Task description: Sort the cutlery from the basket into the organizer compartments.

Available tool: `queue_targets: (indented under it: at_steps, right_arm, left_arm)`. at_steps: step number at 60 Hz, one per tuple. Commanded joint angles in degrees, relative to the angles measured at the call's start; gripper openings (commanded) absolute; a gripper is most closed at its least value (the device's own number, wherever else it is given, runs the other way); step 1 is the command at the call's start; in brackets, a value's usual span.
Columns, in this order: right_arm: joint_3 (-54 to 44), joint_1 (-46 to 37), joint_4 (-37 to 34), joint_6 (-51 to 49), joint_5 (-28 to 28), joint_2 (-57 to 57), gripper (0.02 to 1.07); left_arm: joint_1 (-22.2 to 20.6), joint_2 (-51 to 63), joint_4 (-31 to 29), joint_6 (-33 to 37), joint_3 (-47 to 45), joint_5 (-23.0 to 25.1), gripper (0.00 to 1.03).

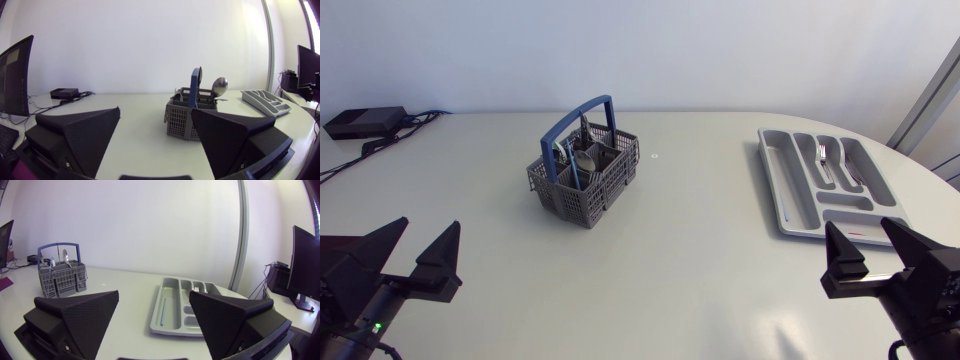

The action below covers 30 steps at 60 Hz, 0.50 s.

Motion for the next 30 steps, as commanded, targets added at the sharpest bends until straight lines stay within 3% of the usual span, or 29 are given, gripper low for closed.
queue_targets:
  at_steps: [1,9,17,30]
  right_arm:
    - [-1.17,0.60,0.27,0.98,0.09,-0.52,1.03]
    - [-1.17,0.60,0.44,0.36,0.09,-0.52,1.03]
    - [-1.17,0.86,0.62,-0.52,0.01,-0.60,1.03]
    - [0.06,2.45,0.53,-0.69,0.01,-0.25,1.03]
  left_arm:
    - [-0.23,-0.39,0.23,-1.83,-1.13,0.05,0.99]
    - [0.47,-0.39,0.31,-2.36,-1.13,-0.13,0.99]
    - [1.44,-0.56,0.93,-2.53,-0.42,-3.20,0.96]
    - [-0.32,4.54,-4.78,-2.44,9.33,-3.29,0.90]
